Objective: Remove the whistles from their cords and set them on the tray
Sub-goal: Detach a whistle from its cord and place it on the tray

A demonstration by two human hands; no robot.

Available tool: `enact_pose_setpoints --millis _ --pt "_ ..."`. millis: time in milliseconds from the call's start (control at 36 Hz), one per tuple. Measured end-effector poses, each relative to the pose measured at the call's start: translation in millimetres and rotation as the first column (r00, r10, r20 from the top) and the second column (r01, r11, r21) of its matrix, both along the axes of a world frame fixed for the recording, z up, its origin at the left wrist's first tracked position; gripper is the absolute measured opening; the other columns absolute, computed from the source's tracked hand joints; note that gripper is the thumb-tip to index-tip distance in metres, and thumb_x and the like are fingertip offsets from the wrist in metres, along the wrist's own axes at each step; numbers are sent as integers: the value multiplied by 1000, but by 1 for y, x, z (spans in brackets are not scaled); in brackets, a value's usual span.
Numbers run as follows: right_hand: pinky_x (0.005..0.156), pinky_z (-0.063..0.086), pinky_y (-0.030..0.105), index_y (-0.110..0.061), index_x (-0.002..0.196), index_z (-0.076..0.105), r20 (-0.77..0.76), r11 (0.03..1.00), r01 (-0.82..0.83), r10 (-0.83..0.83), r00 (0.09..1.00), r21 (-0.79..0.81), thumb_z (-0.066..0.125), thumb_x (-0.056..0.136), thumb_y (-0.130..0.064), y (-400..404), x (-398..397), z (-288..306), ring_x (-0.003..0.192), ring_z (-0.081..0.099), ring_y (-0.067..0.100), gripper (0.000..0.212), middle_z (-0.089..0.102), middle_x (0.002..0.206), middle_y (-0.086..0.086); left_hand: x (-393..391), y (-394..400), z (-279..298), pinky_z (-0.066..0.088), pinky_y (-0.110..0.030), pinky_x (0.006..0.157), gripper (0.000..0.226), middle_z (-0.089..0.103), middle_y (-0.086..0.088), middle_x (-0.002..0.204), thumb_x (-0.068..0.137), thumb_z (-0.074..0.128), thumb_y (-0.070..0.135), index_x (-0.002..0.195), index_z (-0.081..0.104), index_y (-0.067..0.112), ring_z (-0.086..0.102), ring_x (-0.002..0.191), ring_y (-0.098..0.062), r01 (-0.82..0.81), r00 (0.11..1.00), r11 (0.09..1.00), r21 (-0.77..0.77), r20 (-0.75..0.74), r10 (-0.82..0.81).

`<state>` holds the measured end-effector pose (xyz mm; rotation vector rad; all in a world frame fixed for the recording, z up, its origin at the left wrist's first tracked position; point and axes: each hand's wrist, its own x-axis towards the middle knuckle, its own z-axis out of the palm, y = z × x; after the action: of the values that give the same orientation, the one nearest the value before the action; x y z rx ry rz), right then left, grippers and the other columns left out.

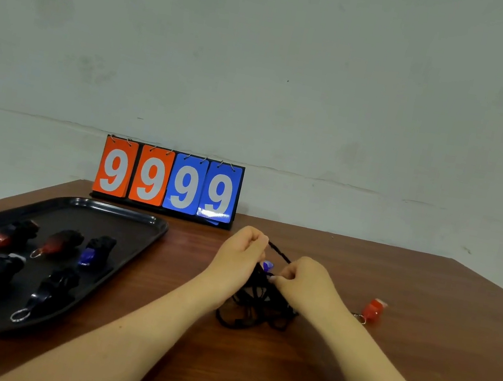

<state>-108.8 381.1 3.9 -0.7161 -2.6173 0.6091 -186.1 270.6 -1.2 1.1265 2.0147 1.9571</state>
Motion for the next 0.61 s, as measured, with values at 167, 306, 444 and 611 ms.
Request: enact_pose_setpoints --millis 167,306,444,611 --pt "70 45 18 -11 95 71 -325 901 -262 147 934 -346 54 96 -29 -4 12 6 84 63 11 25 71 93 4 -16 -5 4 40 -22 66 26 48 2 74 101 41 27 77 48 19 45 70 -11 -161 986 987 -18 41 162" --pt "99 45 41 -11 97 65 -668 499 -540 -112 735 -678 47 99 -18 3 16 20 98 59 19 19 63 93 1 -30 -10 1 37 -24 61 28 46 -1 72 101 42 26 74 45 17 42 66 -12 -243 961 970 -27 133 244" --pt "67 44 29 -14 76 42 -724 6 -770 -345 597 -638 38 101 -15 10 27 34 53 37 12 25 34 55 -3 -35 -12 2 36 -23 60 25 44 -3 72 100 42 22 78 46 12 40 65 -13 -305 936 952 17 186 297" --pt "41 29 20 -12 97 56 -659 443 -568 -75 748 -694 63 84 -23 16 30 32 43 34 8 19 45 60 -4 -41 -19 6 38 -21 57 19 49 -2 76 101 44 26 95 56 12 44 64 -10 -355 924 928 110 196 330"
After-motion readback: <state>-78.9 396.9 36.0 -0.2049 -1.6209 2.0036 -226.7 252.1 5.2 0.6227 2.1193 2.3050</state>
